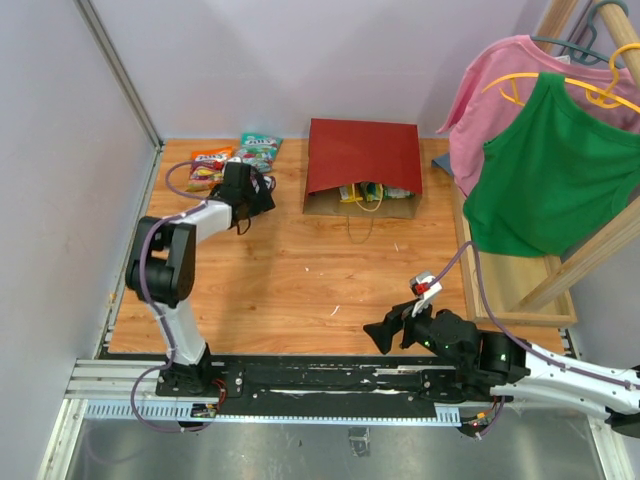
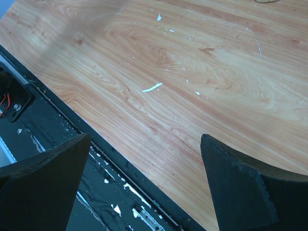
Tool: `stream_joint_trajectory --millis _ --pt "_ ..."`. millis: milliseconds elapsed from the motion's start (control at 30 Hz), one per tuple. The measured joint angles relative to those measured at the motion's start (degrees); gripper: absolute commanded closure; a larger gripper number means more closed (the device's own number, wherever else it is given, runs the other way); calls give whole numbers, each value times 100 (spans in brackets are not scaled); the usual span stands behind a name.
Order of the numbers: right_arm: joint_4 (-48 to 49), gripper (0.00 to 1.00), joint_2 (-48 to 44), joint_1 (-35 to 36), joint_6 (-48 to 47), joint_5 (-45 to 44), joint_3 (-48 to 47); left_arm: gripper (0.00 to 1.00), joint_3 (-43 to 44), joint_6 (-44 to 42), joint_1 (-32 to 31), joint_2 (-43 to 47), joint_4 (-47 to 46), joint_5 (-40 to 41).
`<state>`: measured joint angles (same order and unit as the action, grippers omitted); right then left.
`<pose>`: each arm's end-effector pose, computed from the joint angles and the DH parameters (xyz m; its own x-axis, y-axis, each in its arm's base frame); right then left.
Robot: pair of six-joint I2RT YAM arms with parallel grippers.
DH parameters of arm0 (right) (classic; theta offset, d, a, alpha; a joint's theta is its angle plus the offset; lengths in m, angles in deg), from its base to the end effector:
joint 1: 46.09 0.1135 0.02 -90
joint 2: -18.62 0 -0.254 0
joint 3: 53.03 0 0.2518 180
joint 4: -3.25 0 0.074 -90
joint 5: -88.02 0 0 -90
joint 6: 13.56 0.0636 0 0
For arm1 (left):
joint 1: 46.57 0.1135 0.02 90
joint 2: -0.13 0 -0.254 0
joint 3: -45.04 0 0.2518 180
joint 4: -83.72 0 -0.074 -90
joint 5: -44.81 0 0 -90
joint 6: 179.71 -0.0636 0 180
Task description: Take the snacks out of the paper bag
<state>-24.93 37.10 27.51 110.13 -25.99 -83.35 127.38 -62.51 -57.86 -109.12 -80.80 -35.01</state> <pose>0.0678 0.1388 0.2085 -0.4910 0.1263 -0.8619 -0.5933 0.6760 0.4370 0.4231 -0.0730 0.1472 -0.6176 -0.3355 -0.7114 -0.2447 0.9415 -0.2316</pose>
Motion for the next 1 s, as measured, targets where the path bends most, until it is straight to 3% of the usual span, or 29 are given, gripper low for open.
stream_joint_trajectory --millis 67,300,433,600,700,867,1000 --pt "11 2 42 0 7 -4 2 1 -540 31 -28 588 9 -111" --pt "505 2 586 0 13 -96 140 0 -1864 157 -323 3145 17 -142" --pt "868 2 1541 -22 -39 -46 85 0 -2218 177 -461 4162 7 -518" --pt "1298 2 2933 -225 -186 291 -291 0 -2275 166 -466 4319 33 -1147" --pt "1685 2 3220 -498 -229 658 -317 0 -2271 149 -466 4225 153 -1545" --pt "2135 2 2861 -1178 -216 1237 -90 0 -2269 127 -466 4358 275 -1873" --pt "1910 2 2170 -1438 -216 1434 39 0 -2236 144 -466 4715 363 -1998"
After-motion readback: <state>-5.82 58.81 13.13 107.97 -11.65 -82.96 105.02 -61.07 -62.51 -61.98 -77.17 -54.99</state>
